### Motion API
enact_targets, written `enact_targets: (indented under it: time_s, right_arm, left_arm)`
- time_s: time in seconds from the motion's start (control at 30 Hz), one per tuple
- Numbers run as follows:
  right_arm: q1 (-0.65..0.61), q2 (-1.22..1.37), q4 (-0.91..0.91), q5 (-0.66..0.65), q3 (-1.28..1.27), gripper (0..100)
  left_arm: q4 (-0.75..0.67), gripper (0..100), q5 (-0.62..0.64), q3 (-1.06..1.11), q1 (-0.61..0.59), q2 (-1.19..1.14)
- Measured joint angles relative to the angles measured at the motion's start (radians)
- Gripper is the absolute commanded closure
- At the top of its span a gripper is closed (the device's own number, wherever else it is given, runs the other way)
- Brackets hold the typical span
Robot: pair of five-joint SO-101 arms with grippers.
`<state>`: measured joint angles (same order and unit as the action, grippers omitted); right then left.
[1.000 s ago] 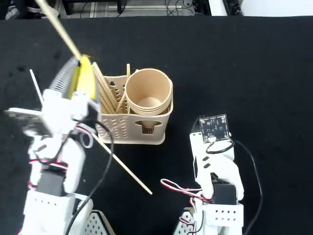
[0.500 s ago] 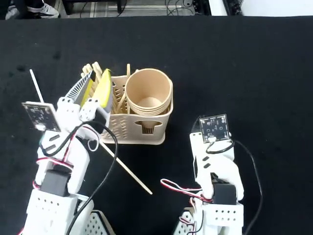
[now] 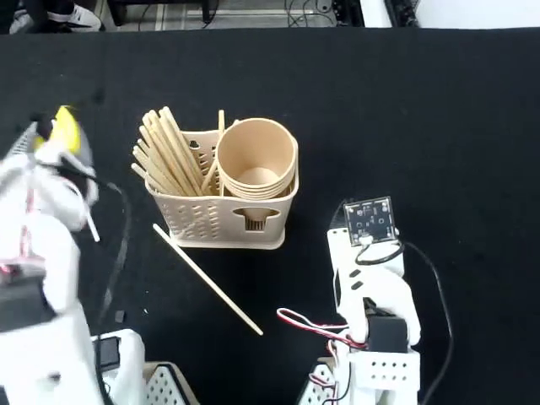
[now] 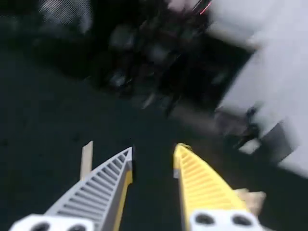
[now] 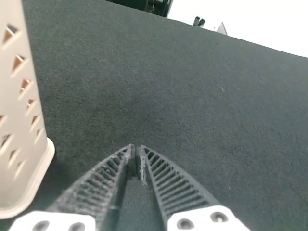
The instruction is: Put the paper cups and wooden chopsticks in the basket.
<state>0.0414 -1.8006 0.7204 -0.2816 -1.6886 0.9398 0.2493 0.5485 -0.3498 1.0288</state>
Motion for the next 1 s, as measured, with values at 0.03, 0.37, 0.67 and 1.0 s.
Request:
enact_targets:
  time_s: [0.03, 0.37, 0.67, 1.0]
  right_arm:
    - [0.0, 0.0, 0.0, 0.0, 0.0, 98.5]
    - [0.0, 0.0, 0.0, 0.0, 0.0, 98.5]
    - [0.0, 0.0, 0.0, 0.0, 0.0, 98.5]
    - [0.0, 0.0, 0.0, 0.0, 0.0, 98.5]
  left_arm:
    - [0.043, 83, -0.035, -0.041, -0.014, -0.075]
    - [0.195, 83, -0.144, -0.394, -0.198, -0.83]
    - [0.193, 83, -0.241, -0.798, -0.215, -1.501]
    - [0.431, 84, -0.245, -1.439, -0.222, -2.059]
